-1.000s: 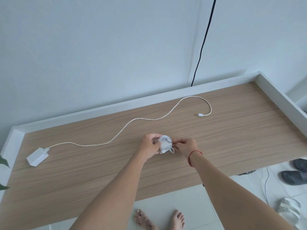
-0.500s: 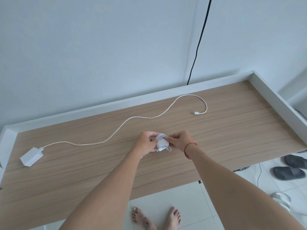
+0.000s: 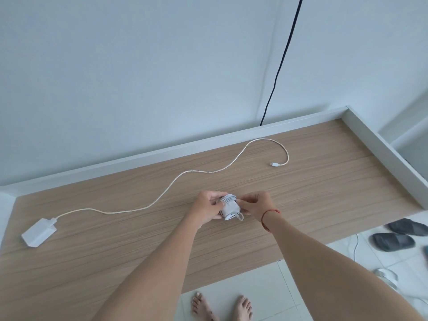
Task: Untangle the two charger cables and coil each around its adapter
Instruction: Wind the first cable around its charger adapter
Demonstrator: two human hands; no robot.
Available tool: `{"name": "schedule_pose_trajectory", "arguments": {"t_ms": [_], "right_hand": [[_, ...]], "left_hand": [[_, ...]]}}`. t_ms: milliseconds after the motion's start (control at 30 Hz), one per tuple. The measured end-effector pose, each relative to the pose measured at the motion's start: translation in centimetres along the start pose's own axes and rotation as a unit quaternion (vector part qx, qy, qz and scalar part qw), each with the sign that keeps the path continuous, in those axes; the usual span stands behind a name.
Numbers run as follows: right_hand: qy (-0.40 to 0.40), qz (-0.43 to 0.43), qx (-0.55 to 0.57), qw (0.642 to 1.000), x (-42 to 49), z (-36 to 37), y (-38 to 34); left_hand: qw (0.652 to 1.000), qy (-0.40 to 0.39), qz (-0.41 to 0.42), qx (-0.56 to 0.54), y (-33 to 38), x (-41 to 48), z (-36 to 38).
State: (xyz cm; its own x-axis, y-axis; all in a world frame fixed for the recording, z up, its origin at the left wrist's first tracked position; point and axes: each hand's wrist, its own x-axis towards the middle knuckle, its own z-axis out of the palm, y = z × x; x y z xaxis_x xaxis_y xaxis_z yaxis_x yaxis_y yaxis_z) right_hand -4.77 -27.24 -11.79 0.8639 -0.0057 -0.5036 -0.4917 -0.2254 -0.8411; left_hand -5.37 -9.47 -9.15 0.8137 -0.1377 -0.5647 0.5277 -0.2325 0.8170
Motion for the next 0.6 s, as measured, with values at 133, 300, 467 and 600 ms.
{"name": "schedule_pose_trajectory", "arguments": {"t_ms": [133,300,467,600], "right_hand": [[-0.031,0.015,0.008,0.999,-0.1,-0.2,-0.6],[-0.05,0.005,-0.153,0.987,0.9,-0.4,-1.8],[-0.086,-0.006,-0.192,0.978,1.0,-0.9,-2.1],[-0.136,0.025,-0.134,0.981,1.1,-1.7,-2.1]], "left_hand": [[1.0,-0.01,0.009,-0.01,0.0,-0.1,-0.1],[1.0,-0.015,-0.007,-0.005,0.2,0.3,-0.3],[1.0,-0.002,-0.011,-0.001,-0.1,0.5,-0.2],[0.998,0.057,-0.019,-0.015,0.3,0.1,-0.1]]}}
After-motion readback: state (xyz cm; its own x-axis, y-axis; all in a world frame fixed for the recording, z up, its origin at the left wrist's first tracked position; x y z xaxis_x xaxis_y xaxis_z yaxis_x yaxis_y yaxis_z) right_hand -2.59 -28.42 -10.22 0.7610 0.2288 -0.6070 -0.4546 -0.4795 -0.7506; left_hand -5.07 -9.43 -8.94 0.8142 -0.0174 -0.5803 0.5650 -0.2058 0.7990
